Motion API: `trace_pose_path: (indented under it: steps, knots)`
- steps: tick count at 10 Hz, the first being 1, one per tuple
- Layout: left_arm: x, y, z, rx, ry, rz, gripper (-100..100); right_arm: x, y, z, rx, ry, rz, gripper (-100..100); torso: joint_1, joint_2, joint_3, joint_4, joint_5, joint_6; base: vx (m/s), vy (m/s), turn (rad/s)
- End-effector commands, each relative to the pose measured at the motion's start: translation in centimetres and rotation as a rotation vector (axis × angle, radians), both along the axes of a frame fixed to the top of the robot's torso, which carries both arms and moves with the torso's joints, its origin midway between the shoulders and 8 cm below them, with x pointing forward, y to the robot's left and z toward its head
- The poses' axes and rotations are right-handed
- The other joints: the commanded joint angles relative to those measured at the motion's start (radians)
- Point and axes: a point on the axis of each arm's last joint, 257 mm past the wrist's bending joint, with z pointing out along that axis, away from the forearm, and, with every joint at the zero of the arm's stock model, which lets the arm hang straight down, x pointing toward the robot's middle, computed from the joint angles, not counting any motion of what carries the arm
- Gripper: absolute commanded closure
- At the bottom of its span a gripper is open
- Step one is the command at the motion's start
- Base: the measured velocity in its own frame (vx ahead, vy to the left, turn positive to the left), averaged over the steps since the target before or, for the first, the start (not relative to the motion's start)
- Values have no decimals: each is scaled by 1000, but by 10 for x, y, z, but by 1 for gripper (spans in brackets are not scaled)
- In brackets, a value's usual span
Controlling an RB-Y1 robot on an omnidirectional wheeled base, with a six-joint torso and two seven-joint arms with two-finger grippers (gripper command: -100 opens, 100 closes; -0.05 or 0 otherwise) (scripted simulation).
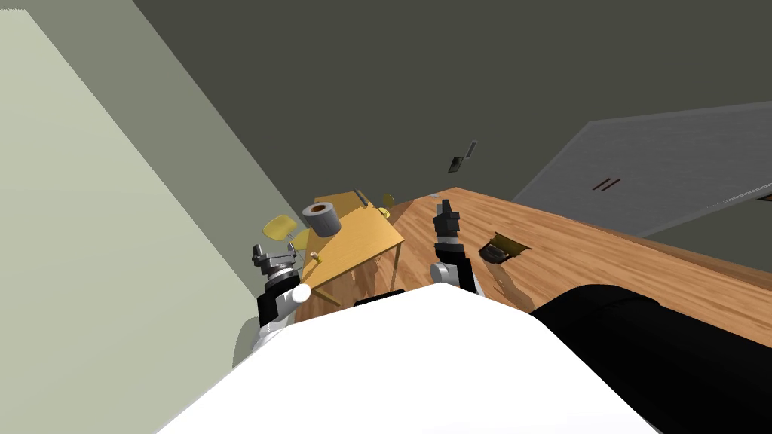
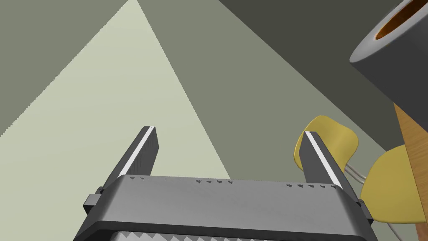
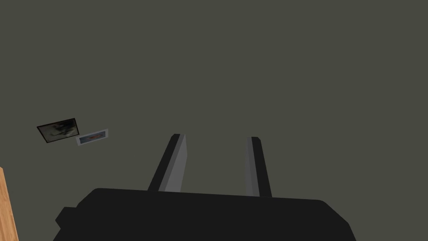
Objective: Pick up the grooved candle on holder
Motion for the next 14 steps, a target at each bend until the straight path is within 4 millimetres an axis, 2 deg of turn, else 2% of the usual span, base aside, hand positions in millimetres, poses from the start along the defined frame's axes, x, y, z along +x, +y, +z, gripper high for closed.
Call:
trace_pose_path:
  steps: [1,2,3,4,5,11,14]
  knots:
    - [4,12,-11,-53,0,16,-100,0,0,0,0,0,0,0,0,0,0,0,0,0,0,-21,-100]
    - [4,14,-22,-59,23,21,-100,0,0,0,0,0,0,0,-1,0,0,0,0,0,-2,-22,-47]
    - [7,25,-28,-108,14,35,-100,0,0,0,0,0,0,0,0,0,0,0,0,0,-1,-27,-89]
    - [5,27,-44,-116,45,42,-100,0,0,0,0,0,0,0,-1,0,0,0,0,0,2,-21,-45]
    - [8,37,-49,-164,35,56,-100,0,0,0,0,0,0,0,-1,0,0,0,0,0,5,-28,-96]
    - [1,69,-120,-335,111,132,-100,0,0,0,0,0,0,0,1,0,0,0,0,0,9,-11,-77]
    - [-3,77,-142,-389,133,158,-100,0,0,0,0,0,0,0,1,-1,-1,0,0,0,14,0,-58]
